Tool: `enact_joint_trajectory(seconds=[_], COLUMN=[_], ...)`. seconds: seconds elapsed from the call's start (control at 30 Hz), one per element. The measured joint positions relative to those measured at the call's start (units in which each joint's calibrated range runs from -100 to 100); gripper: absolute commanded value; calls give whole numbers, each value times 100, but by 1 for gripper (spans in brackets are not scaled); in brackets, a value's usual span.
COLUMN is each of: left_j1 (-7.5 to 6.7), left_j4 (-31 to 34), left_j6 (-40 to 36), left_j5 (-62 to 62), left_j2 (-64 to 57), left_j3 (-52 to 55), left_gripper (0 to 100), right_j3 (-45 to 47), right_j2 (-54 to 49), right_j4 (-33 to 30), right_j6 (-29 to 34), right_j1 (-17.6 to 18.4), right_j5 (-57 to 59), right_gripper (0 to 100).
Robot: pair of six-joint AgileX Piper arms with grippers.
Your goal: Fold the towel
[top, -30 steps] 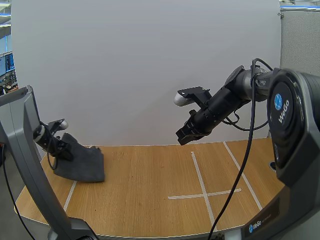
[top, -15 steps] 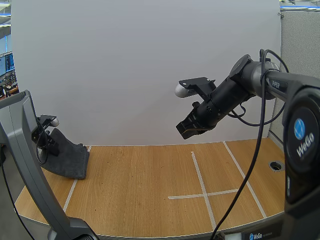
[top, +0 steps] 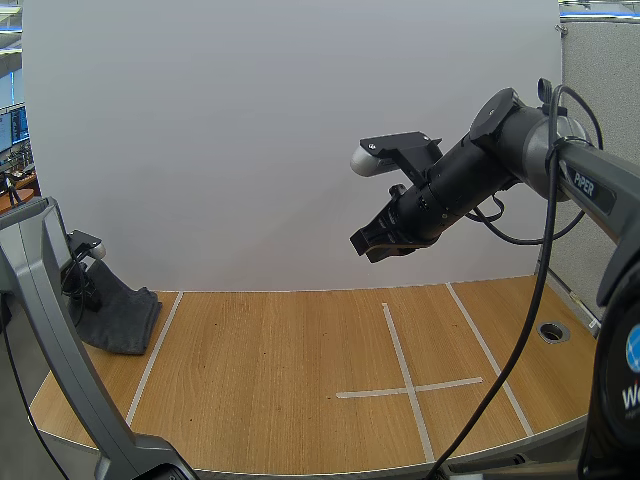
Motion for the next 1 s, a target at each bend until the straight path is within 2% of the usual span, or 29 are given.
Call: enact_joint_trajectory(seconds=[0.1,0.63,1.0], left_j1=[30,37,37], left_j4=[95,-524,-594], left_j6=[72,160,164], left_j5=[-22,-22,-22], left_j2=[232,652,652], left_j3=[-450,-511,-511], left_gripper=[0,0,0], right_j3=[0,0,0], right_j2=[-137,-242,-242], right_j4=[0,0,0], right_j6=[158,336,336], right_j1=[0,0,0], right_j5=[12,12,12], right_gripper=[0,0,0])
